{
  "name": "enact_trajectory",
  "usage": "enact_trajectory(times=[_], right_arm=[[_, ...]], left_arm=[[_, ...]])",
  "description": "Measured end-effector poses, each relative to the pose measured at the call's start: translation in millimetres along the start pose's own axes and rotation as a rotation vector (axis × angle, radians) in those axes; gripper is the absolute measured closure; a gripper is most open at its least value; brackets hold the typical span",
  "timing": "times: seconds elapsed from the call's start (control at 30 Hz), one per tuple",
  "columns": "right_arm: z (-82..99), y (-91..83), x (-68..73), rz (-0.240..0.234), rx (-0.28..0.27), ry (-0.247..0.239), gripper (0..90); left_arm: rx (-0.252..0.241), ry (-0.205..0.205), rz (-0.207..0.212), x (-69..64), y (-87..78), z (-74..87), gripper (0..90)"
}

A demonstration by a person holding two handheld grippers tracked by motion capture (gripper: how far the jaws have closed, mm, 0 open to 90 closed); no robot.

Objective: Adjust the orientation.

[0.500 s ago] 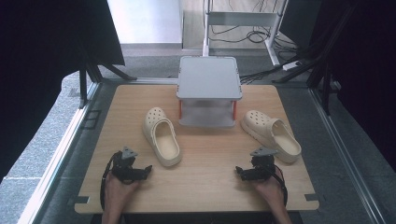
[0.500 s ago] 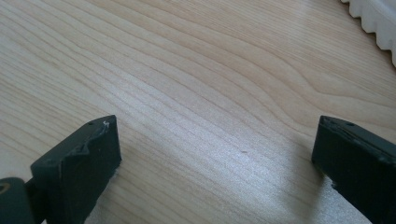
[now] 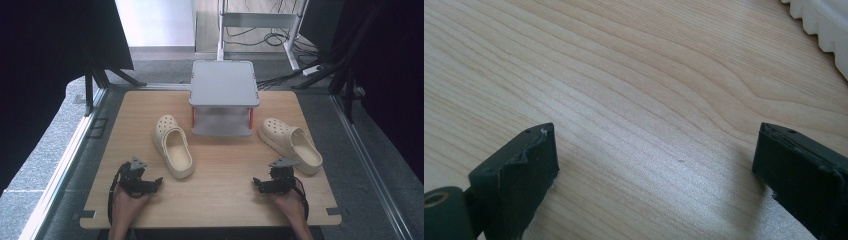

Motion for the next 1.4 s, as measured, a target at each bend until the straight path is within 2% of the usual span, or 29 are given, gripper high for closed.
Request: enact_trajectory(times=[0.17,0.37,0.6,1.07,1.13,1.4], right_arm=[[-1.3,-2.9,-0.1,-0.004,0.025,0.003,8.7],[-6.3,-9.3,1.8,-0.011,0.018,-0.002,11.2],[-17.7,-13.8,6.8,-0.055,-0.010,0.004,12.1],[-64.7,-4.3,34.5,-0.147,-0.026,-0.055,14.1],[-67.9,-3.5,36.0,-0.154,-0.027,-0.058,14.5],[-101.7,6.5,47.8,-0.169,-0.023,-0.097,15.7]], left_arm=[[0.000,0.000,0.000,0.0,0.0,0.0,2.2],[0.000,0.000,0.001,0.1,0.0,0.0,2.2],[0.000,0.000,0.001,0.1,0.0,-0.1,2.2],[0.000,0.000,0.001,0.0,0.0,0.0,2.3],[0.000,0.000,0.001,0.0,0.0,-0.1,2.3],[0.000,-0.003,-0.001,0.0,-0.2,0.3,2.1]])
Point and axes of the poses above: each handheld gripper's, and its own axes: y roughly forward along the jaws, z roughly out of its underside, x roughly to its left, the point moved 5 cm from there along y, roughly forward along the jaws, and after that the axes turned 9 degrees about -z, right-handed, at the moved point
